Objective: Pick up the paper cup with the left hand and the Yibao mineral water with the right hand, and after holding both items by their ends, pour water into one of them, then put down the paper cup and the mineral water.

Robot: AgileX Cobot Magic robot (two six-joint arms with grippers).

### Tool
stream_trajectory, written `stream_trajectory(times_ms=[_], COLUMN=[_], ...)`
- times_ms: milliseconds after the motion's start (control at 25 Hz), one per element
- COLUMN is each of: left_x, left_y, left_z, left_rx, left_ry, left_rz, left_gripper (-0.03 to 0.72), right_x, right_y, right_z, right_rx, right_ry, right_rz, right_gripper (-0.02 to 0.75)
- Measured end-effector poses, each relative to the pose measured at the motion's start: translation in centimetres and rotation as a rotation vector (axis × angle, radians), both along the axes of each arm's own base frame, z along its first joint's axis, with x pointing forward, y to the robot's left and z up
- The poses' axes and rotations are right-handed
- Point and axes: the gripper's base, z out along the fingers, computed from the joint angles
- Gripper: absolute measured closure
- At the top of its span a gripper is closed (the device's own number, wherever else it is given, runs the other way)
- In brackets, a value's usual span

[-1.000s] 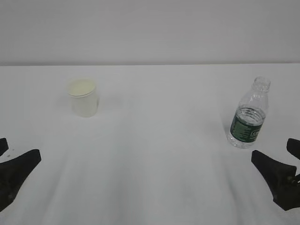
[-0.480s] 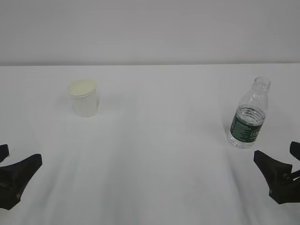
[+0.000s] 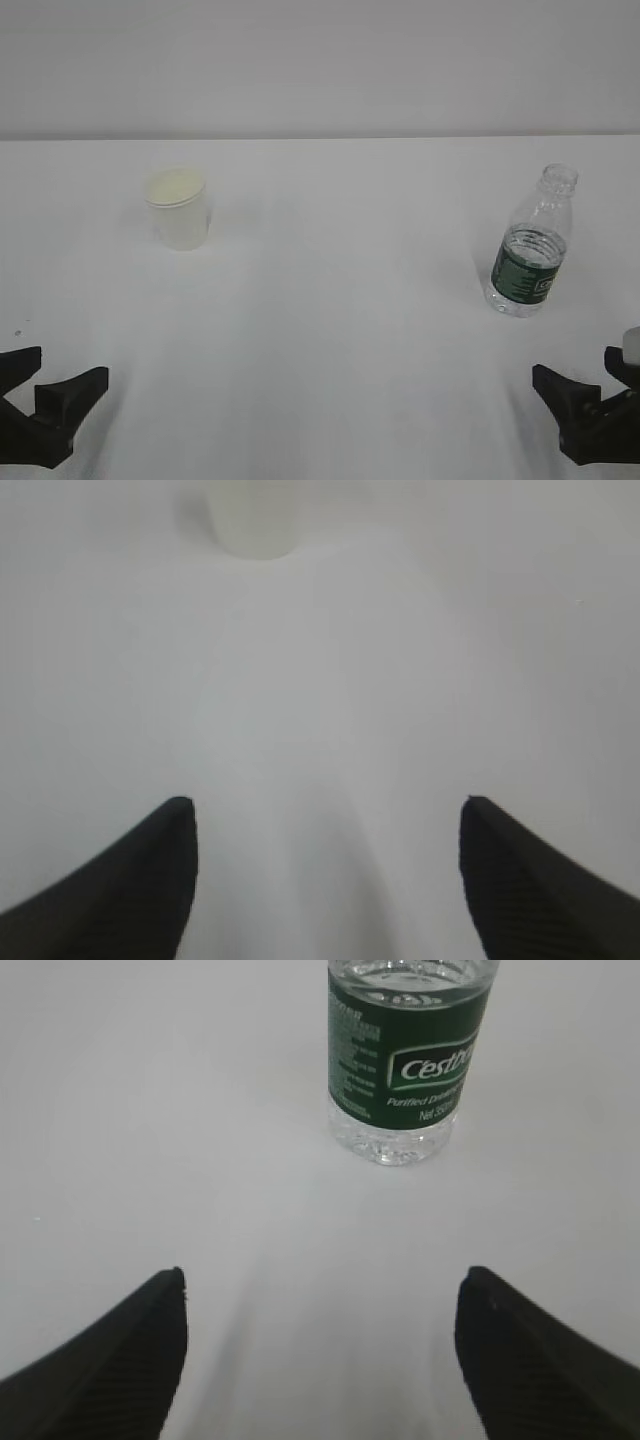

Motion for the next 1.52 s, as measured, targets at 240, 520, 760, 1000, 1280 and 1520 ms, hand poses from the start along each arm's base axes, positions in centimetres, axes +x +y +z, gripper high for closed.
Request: stream_trajectory(times_ms=[240,520,760,1000,1280,1520], left_x=[0.1,0.2,1.1,2.8,3.2,3.3], left_y=[0.4,0.8,0.4,-0.3,-0.5,-0.5], left_z=[0.0,0.0,0.3,0.6,-0.4,-0.5], left_rx=[0.002,0.003,-0.010,-0.027,-0.004,-0.003], left_ry=[0.000,-0.003,-0.033,-0.073,-0.035,-0.032], left_rz=[0.046,0.101,0.104,0.104,0.103,0.103], left_gripper=[0.095,0.095,0.095,0.095,0.095,0.095], right_x=[0.2,1.2,2.0,2.1,2.1,2.6], right_y=[0.1,0.3,0.5,0.4,0.4,0.4], right_z=[0.1,0.4,0.7,0.1,-0.5,-0.3], right_rx=[0.003,0.011,0.018,0.012,0.002,0.004], right_ry=[-0.014,-0.046,-0.075,-0.049,-0.019,-0.036], right_rz=[0.000,-0.005,-0.007,-0.012,-0.015,-0.034], right_gripper=[0.118,0.127,0.137,0.142,0.144,0.144])
